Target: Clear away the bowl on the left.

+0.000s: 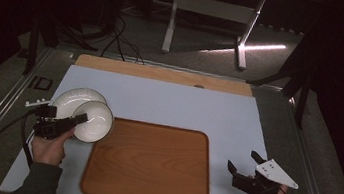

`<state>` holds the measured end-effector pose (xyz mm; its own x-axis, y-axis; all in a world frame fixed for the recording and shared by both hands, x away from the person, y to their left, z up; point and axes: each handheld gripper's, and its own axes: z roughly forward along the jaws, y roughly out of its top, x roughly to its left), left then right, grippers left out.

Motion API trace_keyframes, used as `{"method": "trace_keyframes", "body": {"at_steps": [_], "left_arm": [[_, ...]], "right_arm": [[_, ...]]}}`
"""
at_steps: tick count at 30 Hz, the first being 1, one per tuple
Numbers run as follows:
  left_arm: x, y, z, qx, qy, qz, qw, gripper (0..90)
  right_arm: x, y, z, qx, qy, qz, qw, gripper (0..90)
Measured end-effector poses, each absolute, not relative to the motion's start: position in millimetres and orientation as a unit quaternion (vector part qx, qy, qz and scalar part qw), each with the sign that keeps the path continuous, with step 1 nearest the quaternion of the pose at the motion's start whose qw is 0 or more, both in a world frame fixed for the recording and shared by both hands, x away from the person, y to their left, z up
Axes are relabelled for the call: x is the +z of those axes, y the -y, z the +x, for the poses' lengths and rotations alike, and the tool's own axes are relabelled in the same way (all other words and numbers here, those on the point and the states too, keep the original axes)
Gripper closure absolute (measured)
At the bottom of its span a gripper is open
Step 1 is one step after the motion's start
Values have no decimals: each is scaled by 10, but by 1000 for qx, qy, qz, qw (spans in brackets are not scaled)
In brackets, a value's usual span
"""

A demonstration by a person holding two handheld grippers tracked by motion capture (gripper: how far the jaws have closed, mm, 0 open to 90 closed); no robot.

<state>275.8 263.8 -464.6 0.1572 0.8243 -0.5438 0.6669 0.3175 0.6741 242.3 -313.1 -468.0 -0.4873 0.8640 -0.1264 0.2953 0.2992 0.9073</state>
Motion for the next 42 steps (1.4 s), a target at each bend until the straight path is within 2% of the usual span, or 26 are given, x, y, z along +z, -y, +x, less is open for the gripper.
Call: {"method": "trace_keyframes", "body": {"at_steps": [30, 42], "left_arm": [[-4584, -2171, 2740, 70, -620, 600, 501, 799], [-4660, -1992, 2781, 71, -613, 623, 481, 799]], "right_arm": [[-4646, 3139, 2457, 446, -739, 384, 327, 135], [-4651, 3154, 2467, 444, -740, 385, 328, 136]]}}
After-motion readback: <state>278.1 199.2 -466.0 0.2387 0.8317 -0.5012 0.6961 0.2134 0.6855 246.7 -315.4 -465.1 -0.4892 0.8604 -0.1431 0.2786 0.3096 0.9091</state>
